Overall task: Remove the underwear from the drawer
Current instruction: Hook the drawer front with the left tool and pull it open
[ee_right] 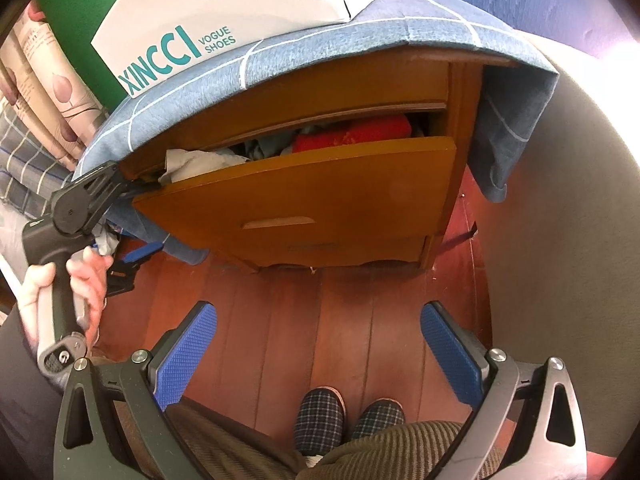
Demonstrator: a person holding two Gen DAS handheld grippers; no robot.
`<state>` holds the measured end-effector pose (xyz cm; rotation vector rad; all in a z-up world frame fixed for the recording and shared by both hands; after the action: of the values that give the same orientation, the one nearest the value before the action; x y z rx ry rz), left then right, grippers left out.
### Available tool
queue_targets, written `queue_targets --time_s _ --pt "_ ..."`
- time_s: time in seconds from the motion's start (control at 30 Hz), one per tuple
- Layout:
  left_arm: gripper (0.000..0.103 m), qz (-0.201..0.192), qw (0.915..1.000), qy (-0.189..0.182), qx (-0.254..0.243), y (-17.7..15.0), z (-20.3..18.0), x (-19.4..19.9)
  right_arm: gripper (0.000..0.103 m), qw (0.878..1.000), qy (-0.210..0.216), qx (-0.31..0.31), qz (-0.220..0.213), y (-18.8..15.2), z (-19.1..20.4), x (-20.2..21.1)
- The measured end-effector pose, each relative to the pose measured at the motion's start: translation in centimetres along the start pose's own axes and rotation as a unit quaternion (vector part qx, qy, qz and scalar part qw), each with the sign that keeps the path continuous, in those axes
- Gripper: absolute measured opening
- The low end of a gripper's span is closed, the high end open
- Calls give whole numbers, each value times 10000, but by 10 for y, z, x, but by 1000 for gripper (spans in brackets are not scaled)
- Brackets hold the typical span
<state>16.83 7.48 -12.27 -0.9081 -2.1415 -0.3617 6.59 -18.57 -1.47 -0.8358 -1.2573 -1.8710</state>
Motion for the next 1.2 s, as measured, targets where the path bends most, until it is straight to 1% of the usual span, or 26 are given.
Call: queue_targets --time_s 0.13,0.2,0.27,0.37,0.43,0.5,0.53,0.6,0.67,0.73,0.83,0.97,1.13,1.2 --pt "80 73 9994 -149 312 6 9 -13 101 10000 8 -19 34 -1 0 -1" --pt "86 61 9990 -109 421 5 12 -18 101 10000 14 -36 57 -1 0 -2" --pt "88 40 9980 -81 628 8 15 -24 101 10000 20 -50 72 -1 0 -2" --pt "92 -44 9967 90 811 12 17 -29 101 9999 12 -59 81 0 0 -2" --pt "95 -103 9964 251 805 15 18 -32 101 9999 11 -65 79 0 -1 -2" --pt "102 -121 9959 397 801 17 19 -34 101 9999 10 -74 84 0 -1 -3" --pt "103 -97 9958 467 787 17 21 -35 101 9999 11 -78 91 0 -1 -3" --pt "103 -35 9963 526 672 17 20 -34 101 9999 6 -71 86 1 -1 -3" --pt "103 -83 9951 925 346 19 15 -28 101 9999 -3 -71 97 1 0 -4" --pt "103 -103 9917 1278 23 21 11 -21 101 9999 -9 -73 93 1 0 -4" --pt "103 -30 9887 1485 -201 19 15 -15 101 9999 -11 -81 70 2 -1 -2" --pt "103 25 9819 1777 -650 12 23 0 101 10000 -14 -82 53 2 -2 -2" --pt "103 282 9704 2216 -921 3 38 12 101 10000 -44 -77 -10 3 -4 2" --pt "103 372 9666 2326 -1009 1 44 7 101 9999 -48 -82 -59 3 -5 5"
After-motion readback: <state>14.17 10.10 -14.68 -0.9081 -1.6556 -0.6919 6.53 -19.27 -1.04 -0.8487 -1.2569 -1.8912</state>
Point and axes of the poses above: each gripper's, at about its wrist camera, not at the fingertips, and x roughly against the way its jaws point, z to its left, y to its top, the point moved 6 cm from there along -x, roughly the way its jaws point, and after that the axes turned 4 degrees about y, right-handed, at the moved point
